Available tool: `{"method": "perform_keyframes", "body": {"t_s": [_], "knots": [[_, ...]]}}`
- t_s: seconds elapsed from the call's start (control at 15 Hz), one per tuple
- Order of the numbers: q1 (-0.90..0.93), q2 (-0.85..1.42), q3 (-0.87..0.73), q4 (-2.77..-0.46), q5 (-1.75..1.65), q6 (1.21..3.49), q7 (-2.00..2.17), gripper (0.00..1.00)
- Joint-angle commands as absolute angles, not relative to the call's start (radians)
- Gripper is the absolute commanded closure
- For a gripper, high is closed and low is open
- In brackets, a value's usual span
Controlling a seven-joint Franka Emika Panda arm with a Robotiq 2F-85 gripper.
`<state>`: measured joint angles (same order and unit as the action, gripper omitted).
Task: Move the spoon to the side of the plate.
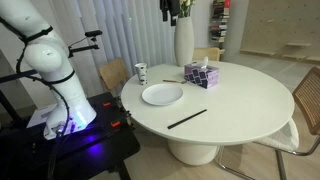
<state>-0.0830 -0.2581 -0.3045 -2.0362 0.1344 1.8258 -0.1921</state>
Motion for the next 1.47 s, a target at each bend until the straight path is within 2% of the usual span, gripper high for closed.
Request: {"method": "perform_keyframes", "body": {"t_s": [0.0, 0.67, 1.4], "knots": [[-0.114, -0.254, -0.278, -2.033, 0.142, 1.822, -0.199, 0.0], [-0.115, -0.244, -0.274, -2.026, 0.139, 1.826, -0.187, 0.0], [-0.084, 0.034, -0.129, -1.894, 0.127, 1.916, 0.068, 0.0]]}}
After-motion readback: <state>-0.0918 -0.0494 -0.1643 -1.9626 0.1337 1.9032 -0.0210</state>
